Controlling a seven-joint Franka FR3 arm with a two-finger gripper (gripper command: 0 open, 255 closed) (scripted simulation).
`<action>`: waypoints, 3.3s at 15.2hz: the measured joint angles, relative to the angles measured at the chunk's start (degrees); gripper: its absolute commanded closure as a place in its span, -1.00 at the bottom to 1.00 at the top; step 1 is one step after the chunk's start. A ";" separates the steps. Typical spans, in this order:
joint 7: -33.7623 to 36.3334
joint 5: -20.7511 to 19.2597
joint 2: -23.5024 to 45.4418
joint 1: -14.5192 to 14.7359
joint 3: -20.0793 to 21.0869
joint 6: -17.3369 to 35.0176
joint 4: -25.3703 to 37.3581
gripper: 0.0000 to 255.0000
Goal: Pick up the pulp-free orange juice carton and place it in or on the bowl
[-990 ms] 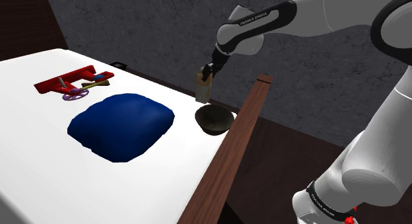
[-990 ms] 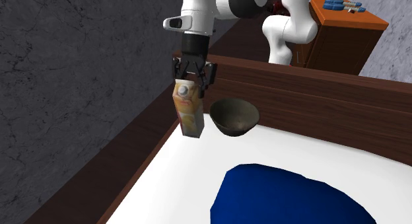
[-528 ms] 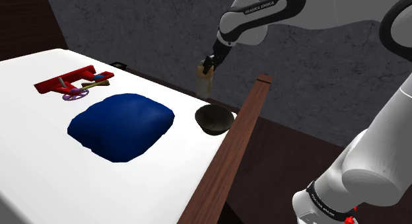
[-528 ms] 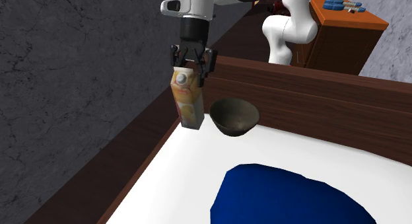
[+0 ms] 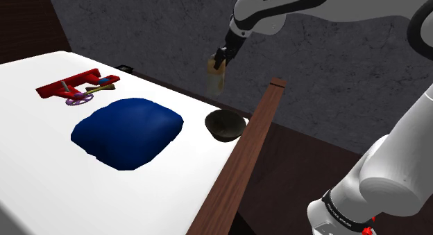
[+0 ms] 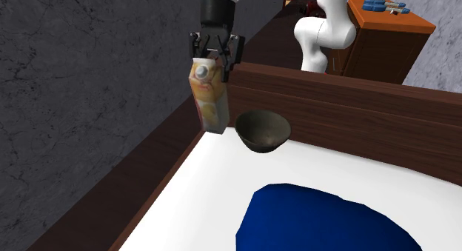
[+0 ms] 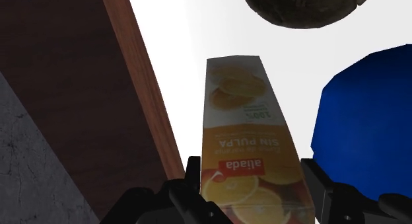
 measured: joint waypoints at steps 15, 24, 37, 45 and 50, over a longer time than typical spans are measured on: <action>7.66 -3.52 -24.37 1.67 3.39 -5.16 -18.11 1.00; 8.87 -3.31 -30.18 2.10 4.65 -2.36 -26.59 1.00; 7.16 -1.81 -27.37 2.82 4.68 8.33 -34.52 1.00; 6.55 -1.33 -26.43 3.05 4.57 11.05 -36.30 1.00; 6.55 -1.33 -26.43 3.05 4.56 11.07 -36.26 -1.00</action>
